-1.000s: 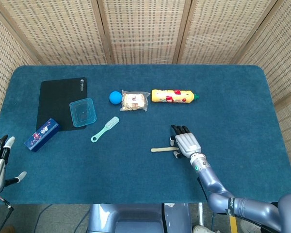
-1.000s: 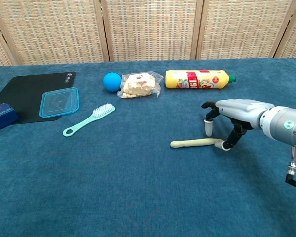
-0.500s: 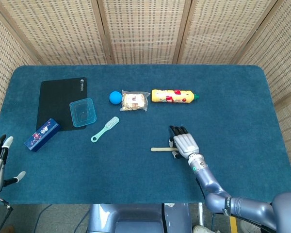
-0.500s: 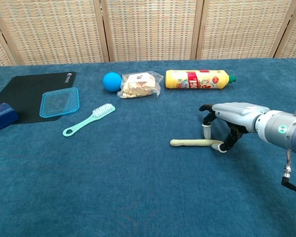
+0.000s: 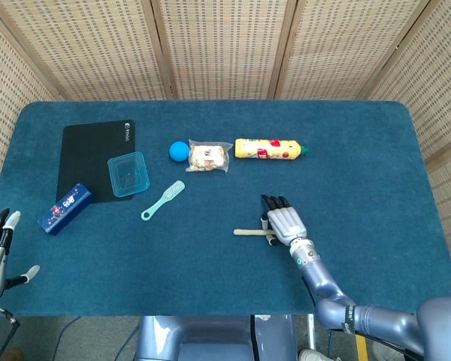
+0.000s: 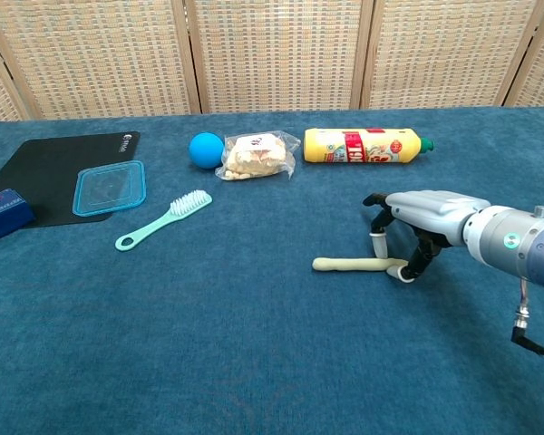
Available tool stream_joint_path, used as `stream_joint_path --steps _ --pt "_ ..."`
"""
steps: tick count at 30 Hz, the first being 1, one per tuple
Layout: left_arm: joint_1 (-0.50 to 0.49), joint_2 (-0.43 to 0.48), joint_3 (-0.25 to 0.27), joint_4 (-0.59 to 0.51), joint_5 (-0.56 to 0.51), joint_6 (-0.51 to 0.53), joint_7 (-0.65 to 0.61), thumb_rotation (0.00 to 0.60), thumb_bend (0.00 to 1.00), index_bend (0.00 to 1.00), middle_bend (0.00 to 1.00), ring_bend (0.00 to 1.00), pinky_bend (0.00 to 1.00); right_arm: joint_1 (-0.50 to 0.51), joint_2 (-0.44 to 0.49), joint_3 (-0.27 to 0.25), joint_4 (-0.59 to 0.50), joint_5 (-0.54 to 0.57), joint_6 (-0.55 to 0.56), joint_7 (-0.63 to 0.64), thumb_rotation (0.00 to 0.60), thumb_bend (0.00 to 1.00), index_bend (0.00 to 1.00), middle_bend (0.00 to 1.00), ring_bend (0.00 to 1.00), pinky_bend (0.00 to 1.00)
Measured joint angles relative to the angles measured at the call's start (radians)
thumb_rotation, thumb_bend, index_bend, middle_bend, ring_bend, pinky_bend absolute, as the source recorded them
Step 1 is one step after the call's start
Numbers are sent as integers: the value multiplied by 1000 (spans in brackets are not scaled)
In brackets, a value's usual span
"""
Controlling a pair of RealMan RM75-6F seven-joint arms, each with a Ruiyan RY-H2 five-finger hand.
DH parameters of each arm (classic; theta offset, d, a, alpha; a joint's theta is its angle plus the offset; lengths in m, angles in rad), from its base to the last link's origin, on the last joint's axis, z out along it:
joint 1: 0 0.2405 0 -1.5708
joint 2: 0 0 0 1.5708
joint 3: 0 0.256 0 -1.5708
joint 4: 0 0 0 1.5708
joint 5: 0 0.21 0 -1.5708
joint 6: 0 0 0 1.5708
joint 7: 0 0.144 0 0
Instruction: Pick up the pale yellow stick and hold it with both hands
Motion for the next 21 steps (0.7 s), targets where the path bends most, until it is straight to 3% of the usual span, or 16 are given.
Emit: stream_joint_path --steps 4,12,21 --pt "-1 -1 0 0 0 0 0 600 0 0 0 0 0 1 -4 -1 5 -4 3 5 600 663 681 0 0 0" --pt "-5 -2 2 2 -7 -14 1 600 0 0 0 0 0 -10 13 4 -32 -35 12 60 600 666 702 0 0 0" --pt "-41 -22 -19 32 -13 -46 -6 600 0 0 0 0 0 -17 75 73 -145 13 -21 183 600 665 704 0 0 0"
